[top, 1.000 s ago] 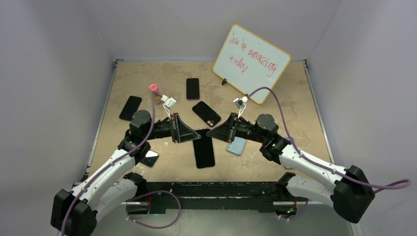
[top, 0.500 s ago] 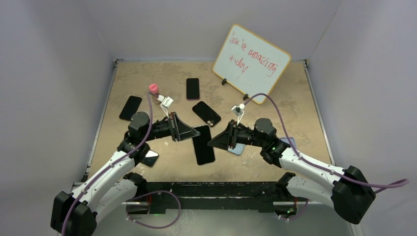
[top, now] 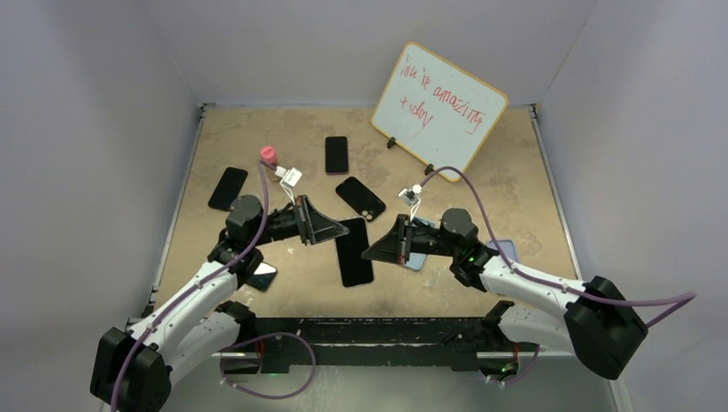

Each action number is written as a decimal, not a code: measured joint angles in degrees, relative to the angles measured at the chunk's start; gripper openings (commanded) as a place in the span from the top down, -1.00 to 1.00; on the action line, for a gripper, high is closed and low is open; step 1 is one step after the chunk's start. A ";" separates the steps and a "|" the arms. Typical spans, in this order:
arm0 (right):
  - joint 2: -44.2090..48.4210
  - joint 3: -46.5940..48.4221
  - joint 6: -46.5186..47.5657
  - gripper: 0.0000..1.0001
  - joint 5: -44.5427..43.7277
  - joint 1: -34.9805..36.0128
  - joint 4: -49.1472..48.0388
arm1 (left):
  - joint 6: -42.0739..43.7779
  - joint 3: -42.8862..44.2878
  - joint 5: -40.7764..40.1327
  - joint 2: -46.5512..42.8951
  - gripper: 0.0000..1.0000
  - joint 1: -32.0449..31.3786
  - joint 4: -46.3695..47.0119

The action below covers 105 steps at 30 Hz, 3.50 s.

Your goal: Put the phone into the phone case

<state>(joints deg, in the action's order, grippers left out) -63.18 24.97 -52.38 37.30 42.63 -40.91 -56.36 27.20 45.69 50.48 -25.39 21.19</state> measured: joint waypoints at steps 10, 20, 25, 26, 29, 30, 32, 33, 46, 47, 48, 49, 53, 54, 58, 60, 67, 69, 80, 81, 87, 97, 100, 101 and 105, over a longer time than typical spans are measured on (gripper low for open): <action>-1.60 -2.40 -1.57 1.00 -3.56 0.09 -1.07 | 9.33 6.56 -6.62 1.95 -0.62 -0.24 -19.26; -6.64 -2.01 -0.22 1.00 -11.26 0.07 7.08 | 23.37 15.61 -22.03 0.17 -0.82 -0.24 -38.42; -13.11 -0.39 -0.59 1.00 -12.66 0.07 7.85 | 29.66 16.96 -31.21 -0.13 -0.83 -0.24 -45.03; -14.38 -0.13 -0.94 1.00 -12.70 0.07 7.32 | 30.62 16.96 -32.76 -0.15 -0.83 -0.24 -46.21; -19.04 1.05 -2.34 1.00 -12.50 0.07 5.33 | 32.46 16.96 -36.00 -0.44 -0.83 -0.24 -48.09; -20.59 1.64 -2.82 1.00 -12.39 0.07 4.79 | 33.07 16.96 -36.89 -0.68 -0.83 -0.24 -48.43; -23.12 3.04 -3.61 1.00 -12.24 0.07 4.15 | 33.68 16.96 -38.51 -1.25 -0.83 -0.24 -48.98; -24.35 3.82 -4.04 1.00 -12.20 0.09 3.76 | 34.07 16.96 -39.26 -1.55 -0.84 -0.24 -49.22; -35.19 10.01 -8.17 0.92 -12.26 3.21 0.02 | 35.17 16.96 -44.48 -3.37 -0.85 -0.24 -51.17; -35.69 10.01 -8.28 0.88 -12.26 3.23 0.11 | 35.17 16.96 -44.54 -3.37 -0.85 -0.24 -51.28; -36.13 10.01 -8.39 0.83 -12.31 3.26 0.33 | 35.17 16.96 -44.63 -3.37 -0.85 -0.24 -51.36; -36.46 10.01 -8.52 0.72 -12.35 3.23 0.63 | 35.17 16.96 -44.65 -3.37 -0.85 -0.24 -51.47; -36.68 10.21 -9.16 0.37 -12.57 3.23 1.73 | 35.17 16.96 -45.44 -3.37 -0.86 -0.24 -51.93; -36.68 10.51 -9.16 0.32 -12.59 3.23 2.12 | 35.15 16.96 -45.75 -3.34 -0.86 -0.24 -52.06; -36.50 11.72 -9.09 0.16 -13.22 3.23 4.50 | 35.15 16.96 -46.36 -3.02 -0.87 -0.24 -52.22; -36.46 12.04 -8.98 0.08 -13.90 3.23 6.10 | 35.15 16.96 -46.62 -2.71 -0.90 -0.24 -52.24; -32.50 12.35 -7.02 -0.42 -16.87 3.23 14.80 | 34.34 16.96 -49.20 -1.66 -1.00 -0.24 -53.09; -30.03 12.68 -6.01 -0.55 -17.77 3.23 16.98 | 33.35 16.96 -50.73 -0.85 -1.00 -0.24 -53.81; -19.15 13.03 -1.64 -0.98 -22.77 3.23 22.80 | 18.71 14.78 -60.26 1.31 -0.98 -0.24 -56.83; -18.34 13.00 -1.42 -0.98 -22.99 3.23 23.19 | 16.33 13.77 -60.98 0.79 -0.98 -0.24 -57.05; -13.49 12.31 0.28 -0.98 -24.68 3.23 25.22 | 6.75 11.45 -63.32 2.58 -0.89 1.11 -60.72; -9.29 11.78 2.51 -0.98 -26.23 3.23 26.29 | -2.47 11.72 -62.84 16.52 -0.79 13.73 -69.72; -8.72 10.97 2.80 -0.98 -26.27 3.23 26.62 | -3.26 11.69 -62.79 17.99 -0.85 17.97 -71.93; -8.66 10.82 2.95 -0.98 -26.27 3.23 26.82 | -3.30 11.67 -62.75 17.99 -0.87 18.78 -72.24; -8.63 10.34 3.13 -0.98 -26.25 3.23 27.10 | -3.10 10.01 -61.09 16.98 -0.94 22.14 -70.95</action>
<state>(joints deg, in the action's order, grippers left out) -71.81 35.31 -49.25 11.05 45.87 -13.80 -59.46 37.21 -15.40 67.46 -3.25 -49.76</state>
